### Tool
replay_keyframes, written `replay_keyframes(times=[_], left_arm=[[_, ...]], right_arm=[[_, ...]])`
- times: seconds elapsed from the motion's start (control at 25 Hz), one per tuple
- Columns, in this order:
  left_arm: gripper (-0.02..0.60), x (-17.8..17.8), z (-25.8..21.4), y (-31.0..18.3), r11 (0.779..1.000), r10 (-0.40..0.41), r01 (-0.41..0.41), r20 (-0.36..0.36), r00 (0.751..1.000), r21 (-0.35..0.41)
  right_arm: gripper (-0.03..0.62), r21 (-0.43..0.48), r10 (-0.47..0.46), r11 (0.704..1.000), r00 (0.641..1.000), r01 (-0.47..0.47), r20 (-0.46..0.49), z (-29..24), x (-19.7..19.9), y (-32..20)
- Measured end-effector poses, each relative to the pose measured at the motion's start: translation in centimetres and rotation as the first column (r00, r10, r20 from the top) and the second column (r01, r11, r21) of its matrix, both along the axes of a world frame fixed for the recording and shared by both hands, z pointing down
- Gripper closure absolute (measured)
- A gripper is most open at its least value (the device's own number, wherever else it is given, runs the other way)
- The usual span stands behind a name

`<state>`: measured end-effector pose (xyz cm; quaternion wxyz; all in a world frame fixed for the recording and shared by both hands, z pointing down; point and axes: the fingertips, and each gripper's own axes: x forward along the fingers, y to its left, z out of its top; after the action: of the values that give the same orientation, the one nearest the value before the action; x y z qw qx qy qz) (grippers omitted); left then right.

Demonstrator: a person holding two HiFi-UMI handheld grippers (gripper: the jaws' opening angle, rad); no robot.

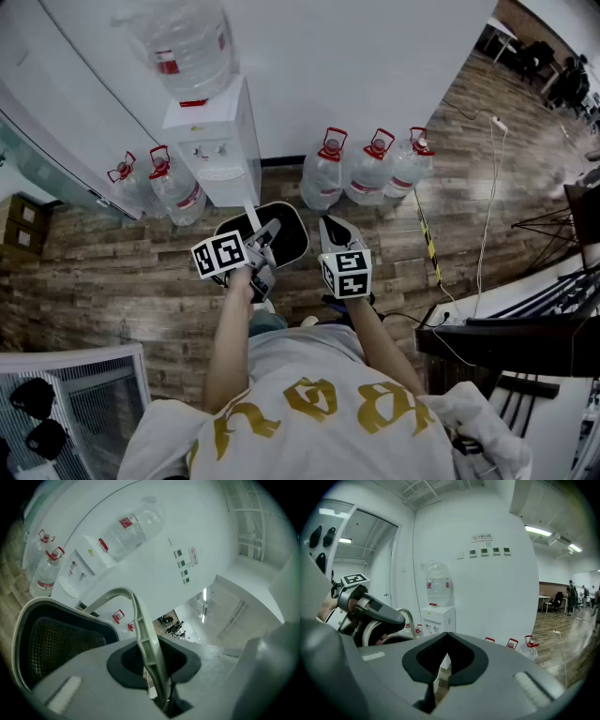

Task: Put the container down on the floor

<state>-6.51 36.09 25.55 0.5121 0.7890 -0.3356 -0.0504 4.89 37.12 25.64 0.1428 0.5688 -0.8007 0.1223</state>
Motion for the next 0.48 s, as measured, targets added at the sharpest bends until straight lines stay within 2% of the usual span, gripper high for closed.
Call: replay_keyframes(times=[0.36,0.48], left_arm=[[0.520,1.1,-0.4,0.8,0.999,0.021,-0.021,0.012,1.000,0.024],[0.520,1.2,-0.4,0.9,1.000,0.019,-0.019,0.012,1.000,0.022]], right_arm=[[0.570,0.001,0.011,1.000,1.000,-0.011,-0.008,0.0,0.7,1.1],[0.569,0.022,0.022,1.000,1.000,-0.022,0.021,-0.5,1.3,1.4]])
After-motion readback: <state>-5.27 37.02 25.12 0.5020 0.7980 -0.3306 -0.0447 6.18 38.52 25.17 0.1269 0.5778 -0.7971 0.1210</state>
